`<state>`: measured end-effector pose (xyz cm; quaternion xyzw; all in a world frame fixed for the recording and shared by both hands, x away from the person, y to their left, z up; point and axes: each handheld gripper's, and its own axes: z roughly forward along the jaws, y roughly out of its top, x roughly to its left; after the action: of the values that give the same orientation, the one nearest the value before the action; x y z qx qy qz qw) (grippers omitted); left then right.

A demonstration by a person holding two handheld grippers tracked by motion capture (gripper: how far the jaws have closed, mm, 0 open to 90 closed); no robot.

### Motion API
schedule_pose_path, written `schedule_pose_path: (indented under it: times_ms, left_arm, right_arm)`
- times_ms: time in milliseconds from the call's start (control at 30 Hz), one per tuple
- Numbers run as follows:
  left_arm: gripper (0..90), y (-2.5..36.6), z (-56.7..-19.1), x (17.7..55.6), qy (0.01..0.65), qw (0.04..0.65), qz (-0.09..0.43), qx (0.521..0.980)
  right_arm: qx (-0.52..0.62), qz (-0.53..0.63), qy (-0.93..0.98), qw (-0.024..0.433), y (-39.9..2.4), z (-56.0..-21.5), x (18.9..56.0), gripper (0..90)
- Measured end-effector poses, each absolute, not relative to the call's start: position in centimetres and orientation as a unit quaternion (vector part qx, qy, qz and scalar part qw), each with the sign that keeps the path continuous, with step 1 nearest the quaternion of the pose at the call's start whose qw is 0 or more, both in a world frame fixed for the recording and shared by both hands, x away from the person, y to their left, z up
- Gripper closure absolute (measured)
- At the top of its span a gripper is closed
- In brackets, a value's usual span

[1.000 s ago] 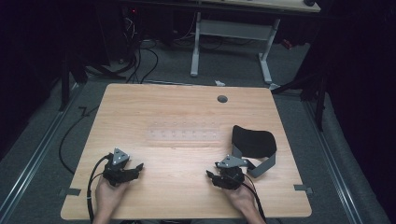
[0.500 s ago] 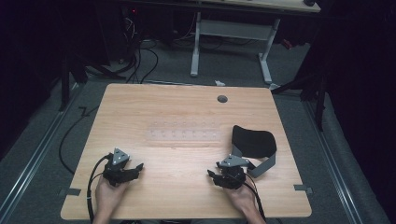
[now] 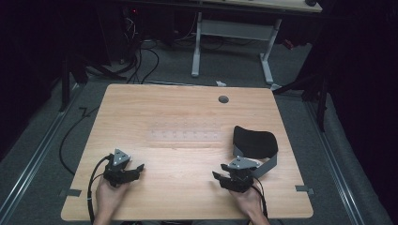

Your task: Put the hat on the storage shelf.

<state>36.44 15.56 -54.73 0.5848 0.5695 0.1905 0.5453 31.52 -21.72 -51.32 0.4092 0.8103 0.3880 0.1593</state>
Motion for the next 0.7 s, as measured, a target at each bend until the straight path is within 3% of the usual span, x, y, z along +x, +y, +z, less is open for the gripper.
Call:
schedule_pose_path:
  times_ms: [700]
  left_arm:
    - [33.7,15.6,-54.7,36.4,0.57,0.545,0.19,0.585]
  right_arm:
    - [0.43,0.438,0.76,0.212,-26.4,-48.2,29.0,53.6]
